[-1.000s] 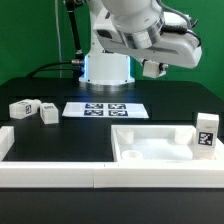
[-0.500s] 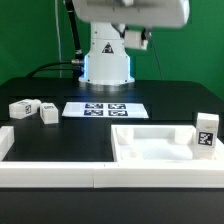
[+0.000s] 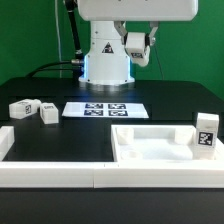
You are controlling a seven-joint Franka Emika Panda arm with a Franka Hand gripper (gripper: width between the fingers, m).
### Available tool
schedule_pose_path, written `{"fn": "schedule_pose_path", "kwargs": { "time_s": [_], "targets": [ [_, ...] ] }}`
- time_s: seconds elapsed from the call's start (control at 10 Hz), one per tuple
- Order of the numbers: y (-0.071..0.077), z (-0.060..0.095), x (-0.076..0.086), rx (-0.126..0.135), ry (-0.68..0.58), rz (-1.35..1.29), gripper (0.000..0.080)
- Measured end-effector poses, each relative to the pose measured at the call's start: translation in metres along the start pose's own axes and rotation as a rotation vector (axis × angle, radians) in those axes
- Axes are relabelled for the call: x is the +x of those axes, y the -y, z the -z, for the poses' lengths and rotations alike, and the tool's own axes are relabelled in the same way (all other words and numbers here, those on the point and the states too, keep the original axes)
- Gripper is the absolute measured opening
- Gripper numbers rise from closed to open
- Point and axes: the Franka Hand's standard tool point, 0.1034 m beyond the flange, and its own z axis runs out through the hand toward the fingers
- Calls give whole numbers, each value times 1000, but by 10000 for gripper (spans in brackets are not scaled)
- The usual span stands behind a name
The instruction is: Assemble square table
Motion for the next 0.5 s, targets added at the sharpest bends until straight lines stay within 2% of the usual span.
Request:
{"fn": "schedule_pose_path", "kwargs": {
  "time_s": [0.2,0.3,0.5],
  "targets": [
    [12,27,44,-45,-183,60,288],
    [17,41,58,-40,-268,85,288],
    [25,32,53,12,-390,82,288]
  ]
}}
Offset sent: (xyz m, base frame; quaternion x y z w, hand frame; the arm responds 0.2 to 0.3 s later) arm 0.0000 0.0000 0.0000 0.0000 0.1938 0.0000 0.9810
